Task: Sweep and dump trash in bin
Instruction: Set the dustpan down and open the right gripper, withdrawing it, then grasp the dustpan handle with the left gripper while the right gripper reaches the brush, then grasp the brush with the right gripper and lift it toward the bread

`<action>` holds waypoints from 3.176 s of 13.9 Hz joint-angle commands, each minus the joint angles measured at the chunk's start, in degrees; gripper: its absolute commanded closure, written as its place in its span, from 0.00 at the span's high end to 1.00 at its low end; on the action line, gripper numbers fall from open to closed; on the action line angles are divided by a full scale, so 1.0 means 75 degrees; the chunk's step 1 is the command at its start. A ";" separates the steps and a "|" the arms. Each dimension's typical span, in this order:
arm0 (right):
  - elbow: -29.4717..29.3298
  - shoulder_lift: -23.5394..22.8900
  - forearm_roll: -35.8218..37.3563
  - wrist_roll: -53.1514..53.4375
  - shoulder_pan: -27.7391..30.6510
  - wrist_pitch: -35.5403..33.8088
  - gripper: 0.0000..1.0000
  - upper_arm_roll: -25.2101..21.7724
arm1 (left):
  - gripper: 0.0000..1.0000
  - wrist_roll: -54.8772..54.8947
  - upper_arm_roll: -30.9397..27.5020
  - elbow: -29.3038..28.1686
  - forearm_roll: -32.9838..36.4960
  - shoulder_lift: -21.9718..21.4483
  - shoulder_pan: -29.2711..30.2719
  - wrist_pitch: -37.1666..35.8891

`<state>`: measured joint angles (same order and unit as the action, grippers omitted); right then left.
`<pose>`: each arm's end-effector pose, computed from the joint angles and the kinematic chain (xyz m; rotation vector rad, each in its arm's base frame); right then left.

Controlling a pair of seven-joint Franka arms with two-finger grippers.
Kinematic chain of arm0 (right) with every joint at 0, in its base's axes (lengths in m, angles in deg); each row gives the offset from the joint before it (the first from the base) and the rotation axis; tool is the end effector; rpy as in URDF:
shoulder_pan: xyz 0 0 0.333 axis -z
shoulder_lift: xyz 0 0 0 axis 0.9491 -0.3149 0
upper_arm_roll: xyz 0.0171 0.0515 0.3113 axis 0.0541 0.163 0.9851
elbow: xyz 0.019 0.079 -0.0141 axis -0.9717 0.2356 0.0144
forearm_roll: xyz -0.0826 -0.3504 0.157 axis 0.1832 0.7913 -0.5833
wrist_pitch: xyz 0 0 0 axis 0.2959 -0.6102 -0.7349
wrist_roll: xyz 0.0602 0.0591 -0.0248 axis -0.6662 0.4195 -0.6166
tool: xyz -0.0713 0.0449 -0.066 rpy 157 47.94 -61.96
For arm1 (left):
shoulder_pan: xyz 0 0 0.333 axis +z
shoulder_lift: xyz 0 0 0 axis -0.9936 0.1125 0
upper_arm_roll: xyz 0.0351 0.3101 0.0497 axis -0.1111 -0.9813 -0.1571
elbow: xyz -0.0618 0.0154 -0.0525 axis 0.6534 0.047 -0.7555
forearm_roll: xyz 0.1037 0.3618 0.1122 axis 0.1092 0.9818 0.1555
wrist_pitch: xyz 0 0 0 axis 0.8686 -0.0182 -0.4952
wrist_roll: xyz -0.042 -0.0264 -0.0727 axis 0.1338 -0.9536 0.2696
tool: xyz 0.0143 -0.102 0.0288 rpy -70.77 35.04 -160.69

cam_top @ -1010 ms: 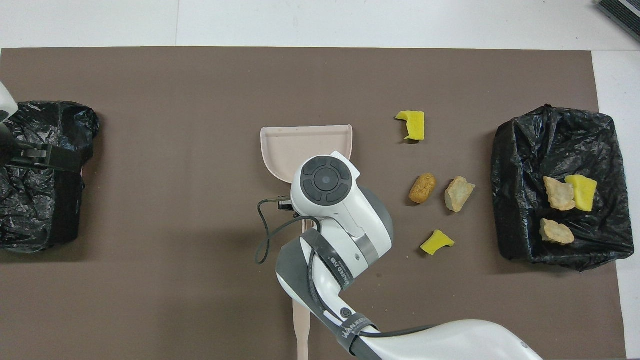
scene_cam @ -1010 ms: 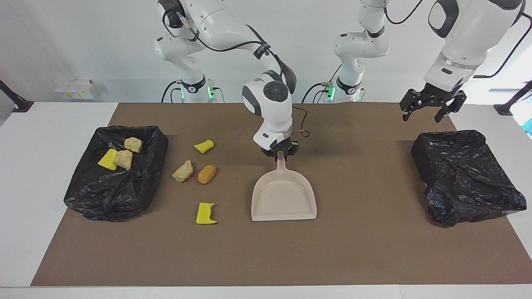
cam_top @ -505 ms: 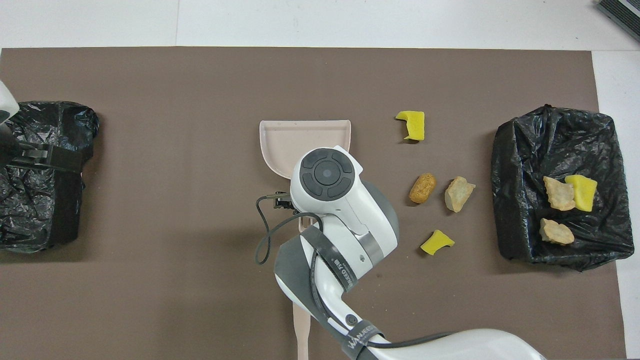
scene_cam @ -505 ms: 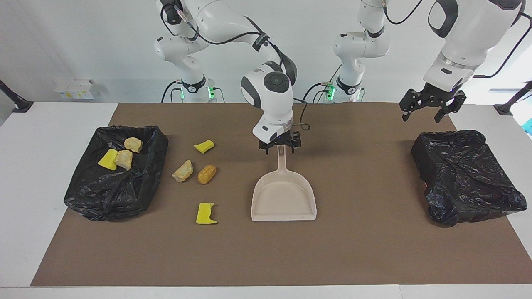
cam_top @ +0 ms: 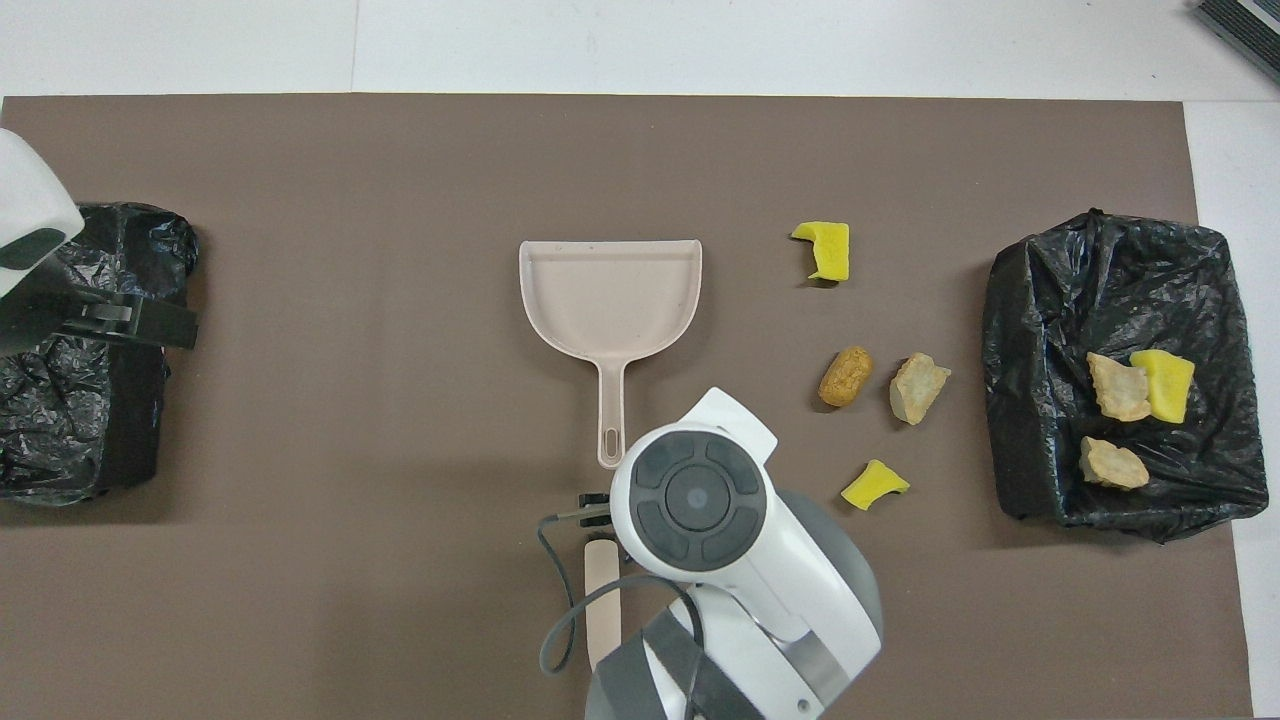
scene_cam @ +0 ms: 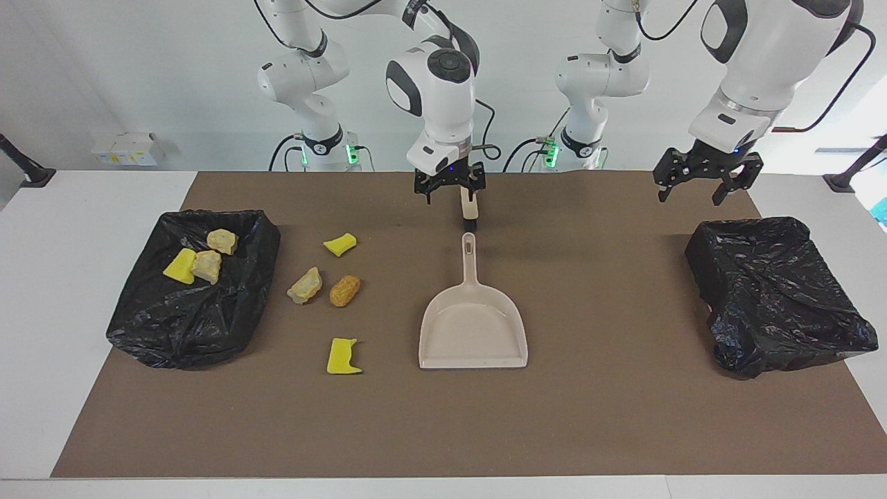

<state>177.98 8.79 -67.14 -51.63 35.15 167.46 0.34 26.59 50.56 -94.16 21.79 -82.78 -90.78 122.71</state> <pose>0.4119 0.3709 0.4495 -3.1251 -0.0958 0.1125 0.5463 -0.0723 0.6132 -3.0899 0.3288 -0.0514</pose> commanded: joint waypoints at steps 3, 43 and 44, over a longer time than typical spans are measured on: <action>0.1580 0.1164 -0.0770 0.0661 -0.0688 0.0334 1.00 -0.0017 | 1.00 -0.0480 -0.0075 -0.0340 0.0039 -0.0145 -0.0908 0.0114; 0.3187 0.2008 -0.0220 0.2739 -0.1276 0.0370 0.00 -0.0064 | 0.97 -0.5380 -0.0075 -0.2109 -0.0570 0.2422 -0.4285 0.5295; 0.3188 0.2079 -0.0127 0.2563 -0.1089 0.0242 0.00 -0.0064 | 0.89 -0.5380 -0.0075 -0.2109 -0.0570 0.2422 -0.4285 0.5295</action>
<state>200.76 21.73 -69.34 -29.85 24.50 170.61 -0.51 -13.20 50.95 -109.70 16.47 -64.37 -121.70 161.63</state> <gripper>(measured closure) 0.749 0.026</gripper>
